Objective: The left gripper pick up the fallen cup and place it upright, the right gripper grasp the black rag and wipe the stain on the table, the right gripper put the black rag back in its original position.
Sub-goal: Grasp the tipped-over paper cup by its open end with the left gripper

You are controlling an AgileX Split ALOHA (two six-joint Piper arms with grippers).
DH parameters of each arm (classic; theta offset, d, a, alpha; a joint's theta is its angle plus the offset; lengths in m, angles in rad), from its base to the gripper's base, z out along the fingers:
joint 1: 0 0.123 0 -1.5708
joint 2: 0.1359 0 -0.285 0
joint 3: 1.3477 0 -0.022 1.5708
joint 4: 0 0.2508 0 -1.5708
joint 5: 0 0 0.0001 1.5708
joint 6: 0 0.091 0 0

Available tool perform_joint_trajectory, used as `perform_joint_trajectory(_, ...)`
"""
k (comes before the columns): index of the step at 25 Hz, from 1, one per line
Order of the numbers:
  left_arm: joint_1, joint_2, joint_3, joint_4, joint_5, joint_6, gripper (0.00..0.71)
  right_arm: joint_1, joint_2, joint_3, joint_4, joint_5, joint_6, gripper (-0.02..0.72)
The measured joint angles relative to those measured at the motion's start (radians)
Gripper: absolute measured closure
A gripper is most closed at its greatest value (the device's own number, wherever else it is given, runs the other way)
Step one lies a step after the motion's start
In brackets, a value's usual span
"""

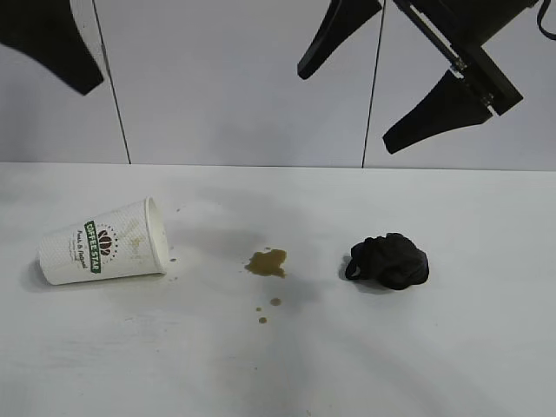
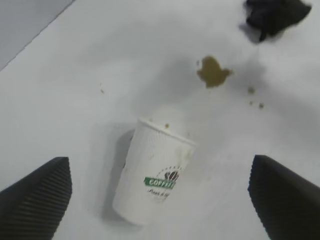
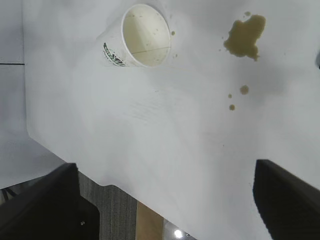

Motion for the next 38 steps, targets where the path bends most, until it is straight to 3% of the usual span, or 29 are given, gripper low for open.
perform_joint_trajectory(5, -0.132, 0.076, 0.000, 0.248, -0.001, -0.044, 0.017, 0.000, 0.000, 0.000, 0.000, 0.000, 0.000, 0.051)
perform_joint_trajectory(10, -0.195, 0.173, 0.000, 0.366, -0.024, -0.083, 0.017, 0.000, 0.000, 0.000, 0.000, 0.000, 0.000, 0.051)
perform_joint_trajectory(38, -0.204, 0.443, -0.021, 0.465, -0.177, -0.198, 0.016, 0.000, 0.000, 0.000, -0.006, -0.010, 0.000, 0.051)
